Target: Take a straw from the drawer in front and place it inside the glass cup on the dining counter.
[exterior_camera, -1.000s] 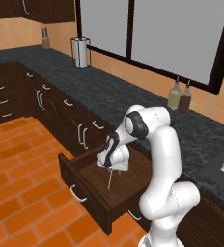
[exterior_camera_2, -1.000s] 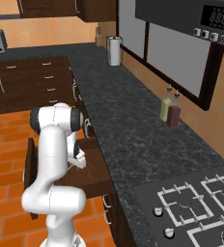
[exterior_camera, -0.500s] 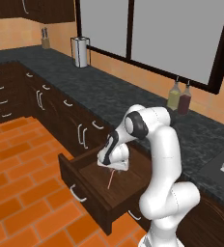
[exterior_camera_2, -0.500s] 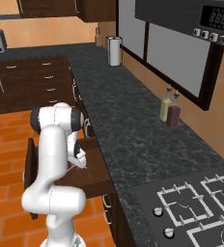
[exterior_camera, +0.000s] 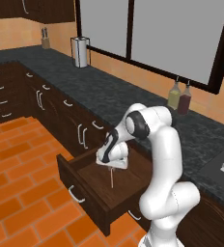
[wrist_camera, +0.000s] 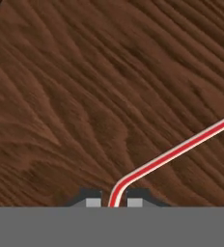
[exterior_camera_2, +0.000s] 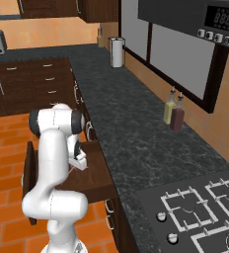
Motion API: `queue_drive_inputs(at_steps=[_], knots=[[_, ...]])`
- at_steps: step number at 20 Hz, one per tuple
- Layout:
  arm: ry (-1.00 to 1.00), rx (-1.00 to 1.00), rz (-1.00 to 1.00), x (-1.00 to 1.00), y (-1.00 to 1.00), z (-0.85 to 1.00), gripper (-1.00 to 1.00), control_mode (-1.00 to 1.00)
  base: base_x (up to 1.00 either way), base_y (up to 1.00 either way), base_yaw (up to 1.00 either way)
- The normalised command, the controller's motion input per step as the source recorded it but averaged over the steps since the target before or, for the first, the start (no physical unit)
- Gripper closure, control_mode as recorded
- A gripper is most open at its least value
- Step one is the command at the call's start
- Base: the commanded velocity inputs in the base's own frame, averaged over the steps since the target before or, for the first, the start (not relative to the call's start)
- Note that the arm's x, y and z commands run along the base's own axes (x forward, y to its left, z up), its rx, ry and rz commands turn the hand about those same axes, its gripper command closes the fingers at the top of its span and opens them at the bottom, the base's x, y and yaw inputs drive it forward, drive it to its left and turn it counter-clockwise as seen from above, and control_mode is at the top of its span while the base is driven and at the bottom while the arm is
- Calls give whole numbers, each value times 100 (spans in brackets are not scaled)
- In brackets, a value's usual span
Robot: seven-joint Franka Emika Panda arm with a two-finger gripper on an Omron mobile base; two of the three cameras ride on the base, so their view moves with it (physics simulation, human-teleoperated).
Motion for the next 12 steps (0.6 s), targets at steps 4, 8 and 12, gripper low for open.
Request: queue_drive_inputs(at_steps=[4,8,12], knots=[[-14,0,4,-53,-7,90,100,-100,0,0,0],[-25,4,11,-64,-10,100,100,-100,0,0,0],[-16,8,15,-19,-11,100,100,-100,0,0,0]])
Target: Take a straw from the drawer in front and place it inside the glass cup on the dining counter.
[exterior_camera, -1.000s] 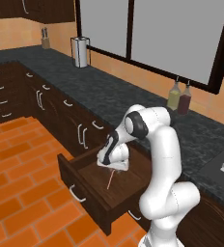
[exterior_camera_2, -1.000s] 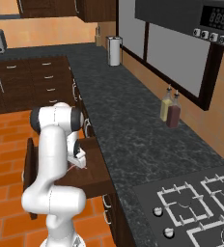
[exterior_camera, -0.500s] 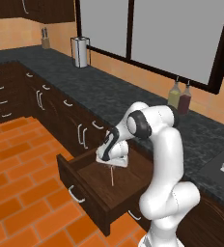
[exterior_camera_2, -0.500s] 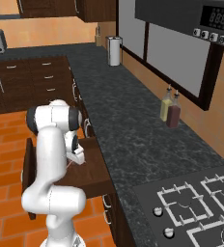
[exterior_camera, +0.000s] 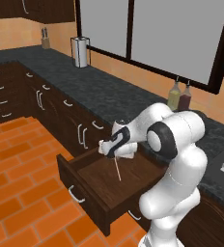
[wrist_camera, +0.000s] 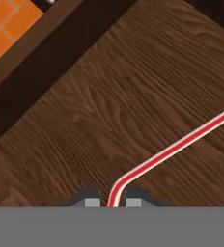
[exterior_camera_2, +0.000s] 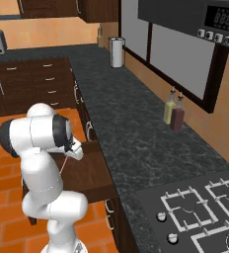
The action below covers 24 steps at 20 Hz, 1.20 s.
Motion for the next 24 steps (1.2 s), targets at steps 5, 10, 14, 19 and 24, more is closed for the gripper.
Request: queue_drive_inputs(at_steps=[5,10,14,19,24], knots=[[0,12,15,0,-3,100,100,-100,0,0,0],[4,8,1,-3,0,100,100,-100,0,0,0],[10,2,0,-49,0,100,100,-100,0,0,0],[8,0,-4,-72,0,100,100,-100,0,0,0],[3,-4,-1,-77,7,52,100,-100,0,0,0]])
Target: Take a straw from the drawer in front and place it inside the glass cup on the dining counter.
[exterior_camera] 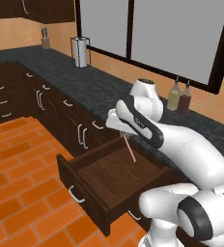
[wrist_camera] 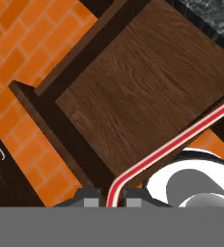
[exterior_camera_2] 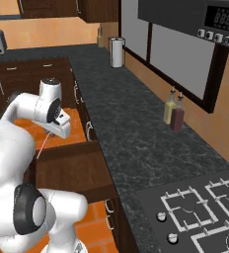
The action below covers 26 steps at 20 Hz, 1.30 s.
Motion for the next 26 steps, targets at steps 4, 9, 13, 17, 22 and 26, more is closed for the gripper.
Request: queue_drive_inputs(at_steps=[4,9,13,17,22,26], knots=[[0,-2,0,-51,0,0,100,-100,0,0,0],[0,0,0,-13,0,0,100,100,-80,1,4],[0,0,0,0,0,0,100,100,-96,33,53],[0,0,0,0,0,0,100,100,-66,21,84],[0,0,0,0,0,0,100,100,-37,12,55],[0,0,0,0,0,0,100,100,-75,13,1]])
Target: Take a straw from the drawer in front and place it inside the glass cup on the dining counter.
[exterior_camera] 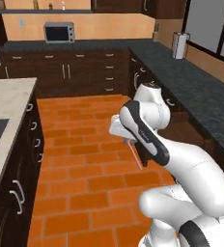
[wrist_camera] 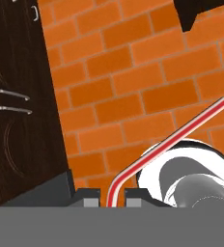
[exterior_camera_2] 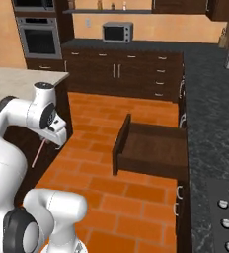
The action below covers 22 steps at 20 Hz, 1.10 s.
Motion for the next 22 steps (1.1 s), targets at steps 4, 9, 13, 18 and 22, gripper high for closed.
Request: queue_drive_inputs(at_steps=[4,9,13,18,22], knots=[[0,0,0,0,0,0,100,100,-100,27,-5],[0,0,0,0,0,0,100,100,-100,37,-5],[0,0,0,0,0,0,100,100,-100,51,-4],[0,0,0,0,0,0,100,100,-97,57,-3],[0,0,0,0,0,0,100,100,-91,58,-1]])
